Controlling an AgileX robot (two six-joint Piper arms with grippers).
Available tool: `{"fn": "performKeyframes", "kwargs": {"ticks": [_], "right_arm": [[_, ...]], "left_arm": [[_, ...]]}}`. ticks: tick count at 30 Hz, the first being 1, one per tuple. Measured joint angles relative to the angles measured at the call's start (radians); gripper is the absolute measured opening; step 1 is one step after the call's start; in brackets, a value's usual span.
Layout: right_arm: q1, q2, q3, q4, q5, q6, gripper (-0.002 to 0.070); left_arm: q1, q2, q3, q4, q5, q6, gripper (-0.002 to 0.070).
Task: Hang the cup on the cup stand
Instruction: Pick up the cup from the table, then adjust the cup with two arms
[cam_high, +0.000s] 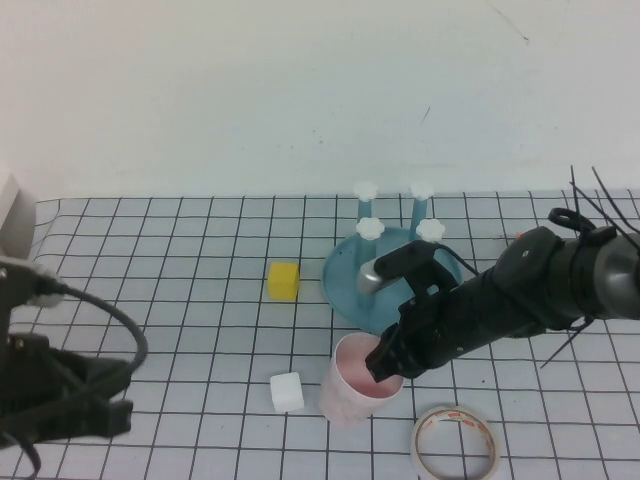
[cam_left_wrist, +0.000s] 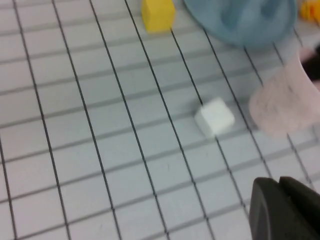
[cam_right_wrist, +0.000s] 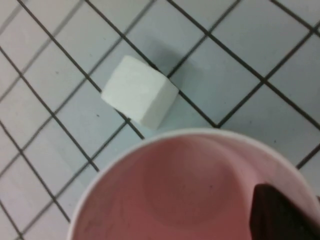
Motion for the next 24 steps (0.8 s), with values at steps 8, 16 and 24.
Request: {"fn": "performKeyframes", "kwargs": {"ticks": [8,16,24], "right_arm": [[0.000,-0.253,0.000,0.091,-0.001,-0.127,0.0027],[0.002,-0.624,0.000,0.161,-0.063,-0.355,0.0027],[0.002,-0.789,0.034,0.290,-0.008,-0.557,0.0027]], "left_arm": [[0.000,0.007,-0.002,-0.391,-0.036,0.107,-0.0001],[0.000,0.003,-0.010,-0.924,0.186,0.515,-0.0001],[0.000,-0.002,-0.023,-0.959,0.249,0.497,-0.0001]]}}
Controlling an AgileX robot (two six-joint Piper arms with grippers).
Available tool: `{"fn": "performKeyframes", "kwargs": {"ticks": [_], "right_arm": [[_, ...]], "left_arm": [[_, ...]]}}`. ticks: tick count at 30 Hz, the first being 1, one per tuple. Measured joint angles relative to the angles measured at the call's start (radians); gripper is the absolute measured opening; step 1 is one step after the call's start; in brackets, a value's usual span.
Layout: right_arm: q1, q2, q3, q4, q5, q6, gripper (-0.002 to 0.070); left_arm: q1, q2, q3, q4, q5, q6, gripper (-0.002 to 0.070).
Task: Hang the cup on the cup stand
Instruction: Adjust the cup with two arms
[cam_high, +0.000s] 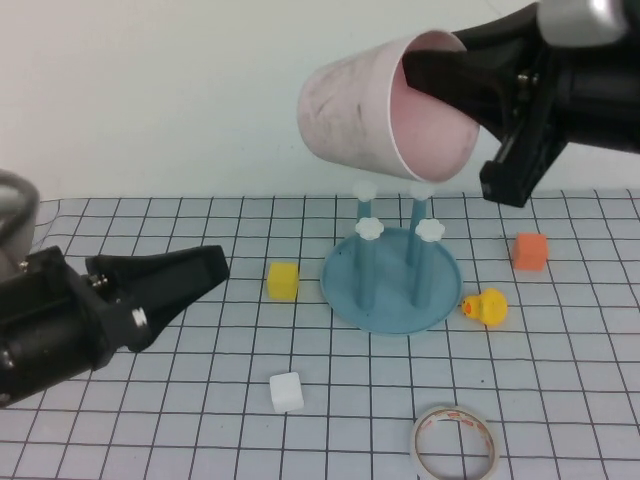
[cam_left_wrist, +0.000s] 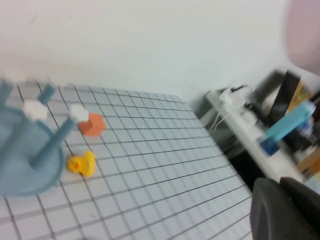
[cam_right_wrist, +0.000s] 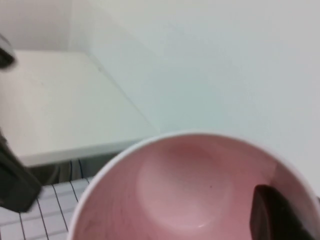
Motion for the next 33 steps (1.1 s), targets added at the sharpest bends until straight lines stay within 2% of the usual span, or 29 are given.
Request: {"fn": "performKeyframes", "kwargs": {"ticks": [3,5,7,10,12,13,16,21,28,33], "right_arm": [[0.000,-0.022,0.051,0.174,0.022,-0.189,0.0027],[0.000,-0.028,0.093,0.293,0.042,-0.323,0.0027],[0.000,-0.028,0.137,0.361,0.067,-0.433,0.0027],[0.000,-0.024,0.185,0.391,0.092,-0.538,0.0027],[0.000,-0.017,0.204,0.397,0.094,-0.580,0.0027],[0.000,-0.012,0.210,0.397,0.096,-0.600,0.0027],[0.000,0.003,0.216,0.399,0.096,-0.642,0.0027],[0.022,0.038,0.216,0.405,0.098,-0.709,0.0027],[0.151,0.102,0.214,0.409,0.030,-0.987,0.0027],[0.236,0.132,0.167,0.416,-0.101,-1.056,0.0027]], "left_arm": [[0.000,0.000,0.000,0.000,-0.009,-0.157,0.0015],[0.000,0.000,0.000,-0.002,-0.008,-0.277,0.0076],[0.000,0.000,0.000,-0.002,-0.013,-0.396,0.0207],[0.000,0.000,0.000,-0.002,-0.024,-0.557,0.0445],[0.000,0.000,0.000,-0.004,-0.031,-0.606,0.0542],[0.000,0.000,0.000,-0.004,-0.032,-0.624,0.0563],[0.000,0.000,0.000,-0.006,-0.034,-0.688,0.0595],[0.000,0.000,-0.018,-0.008,-0.034,-0.751,0.0608],[0.000,0.000,-0.018,-0.008,-0.034,-0.809,0.0610],[0.000,0.000,-0.018,-0.008,-0.039,-0.809,0.0610]]}}
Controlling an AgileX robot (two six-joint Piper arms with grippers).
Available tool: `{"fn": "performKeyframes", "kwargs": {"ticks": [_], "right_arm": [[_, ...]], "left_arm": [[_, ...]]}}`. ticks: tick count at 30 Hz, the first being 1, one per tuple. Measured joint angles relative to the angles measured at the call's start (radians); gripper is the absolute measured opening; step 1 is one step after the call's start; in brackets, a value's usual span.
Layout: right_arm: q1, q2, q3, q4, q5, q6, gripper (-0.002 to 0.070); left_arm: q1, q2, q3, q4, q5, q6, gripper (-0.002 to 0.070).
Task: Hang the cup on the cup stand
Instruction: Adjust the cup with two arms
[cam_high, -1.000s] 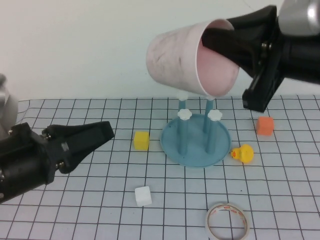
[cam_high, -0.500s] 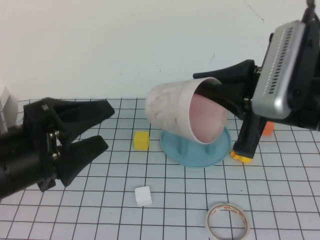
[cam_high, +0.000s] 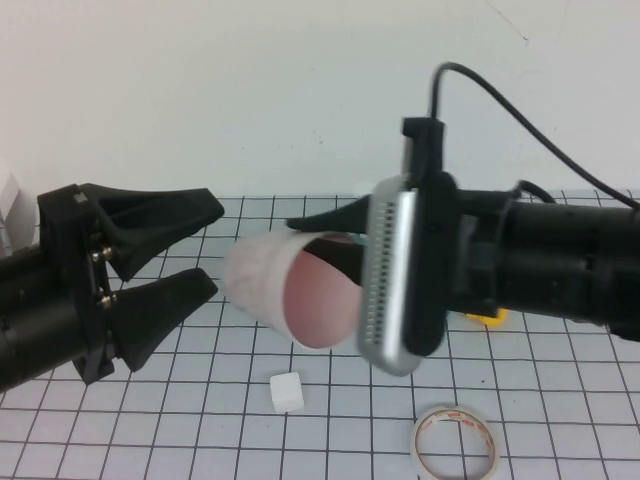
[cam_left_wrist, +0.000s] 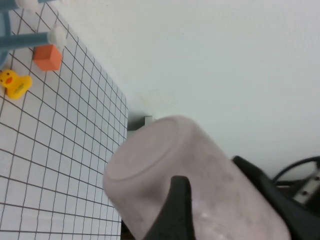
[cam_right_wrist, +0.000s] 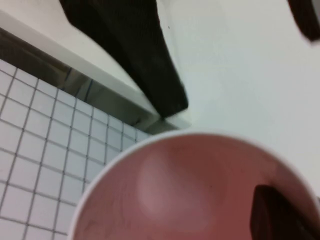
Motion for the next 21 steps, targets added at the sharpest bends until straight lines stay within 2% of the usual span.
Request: {"fn": "performKeyframes", "kwargs": {"ticks": [8,21], "right_arm": [[0.064,0.033,-0.090,0.009,-0.101,-0.069,0.0027],[0.099,0.058,-0.128,0.009,-0.062,-0.086,0.0027]], "left_arm": [[0.000,0.004,0.000,0.000,-0.026,0.000,0.0610],[0.000,0.082,-0.004,-0.019,-0.054,-0.074,0.0614]]}}
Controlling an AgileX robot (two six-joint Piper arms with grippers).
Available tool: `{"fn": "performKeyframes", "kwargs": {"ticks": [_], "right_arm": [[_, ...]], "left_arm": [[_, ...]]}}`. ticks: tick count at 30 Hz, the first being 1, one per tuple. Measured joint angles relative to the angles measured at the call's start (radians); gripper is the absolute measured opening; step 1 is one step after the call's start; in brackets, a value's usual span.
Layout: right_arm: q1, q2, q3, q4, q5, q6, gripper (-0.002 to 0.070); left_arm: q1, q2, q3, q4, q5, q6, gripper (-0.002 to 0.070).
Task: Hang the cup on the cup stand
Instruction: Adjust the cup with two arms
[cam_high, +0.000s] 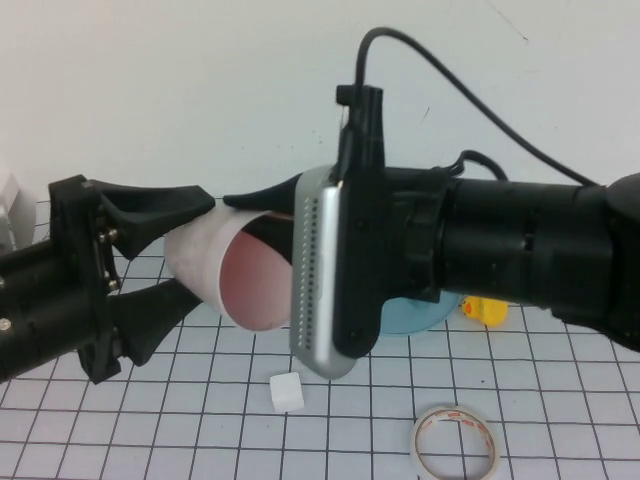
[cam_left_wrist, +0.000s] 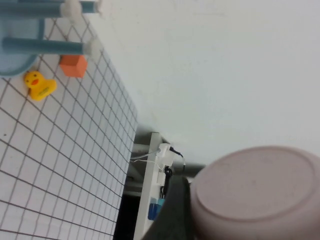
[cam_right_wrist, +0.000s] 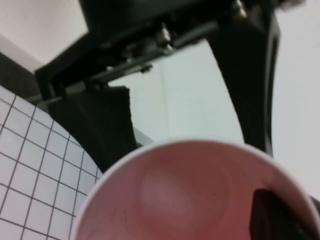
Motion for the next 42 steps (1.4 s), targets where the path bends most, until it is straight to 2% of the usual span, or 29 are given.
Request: {"fn": "performKeyframes", "kwargs": {"ticks": [8,16,23,27,32,34,38,42], "right_arm": [[0.020,0.054,-0.005,0.002,0.001,-0.022,0.0027],[0.020,0.088,-0.013,0.024,0.010,-0.043,0.0032],[0.020,0.098,-0.015,0.027,0.010,-0.045,0.0044],[0.020,0.100,-0.015,0.027,0.026,-0.041,0.0135],[0.031,0.113,-0.015,0.020,0.062,0.003,0.0369],[0.036,0.113,-0.015,0.019,0.053,0.061,0.0426],[0.038,0.092,0.003,0.019,-0.049,0.177,0.0459],[0.038,0.023,0.068,0.019,-0.141,0.215,0.0465]], "left_arm": [[0.006,0.043,0.000,0.028,0.000,-0.002,0.0613],[0.007,0.045,0.003,0.030,-0.063,0.117,0.0591],[0.007,0.045,0.006,0.030,-0.084,0.134,0.0591],[0.007,0.045,0.006,0.030,-0.103,0.170,0.0572],[0.007,0.045,0.006,0.022,-0.113,0.189,0.0550],[0.007,0.045,0.002,0.020,-0.113,0.208,0.0550],[0.007,0.045,-0.034,0.020,-0.113,0.286,0.0545],[0.007,0.045,-0.102,0.015,-0.125,0.376,0.0545]]}}
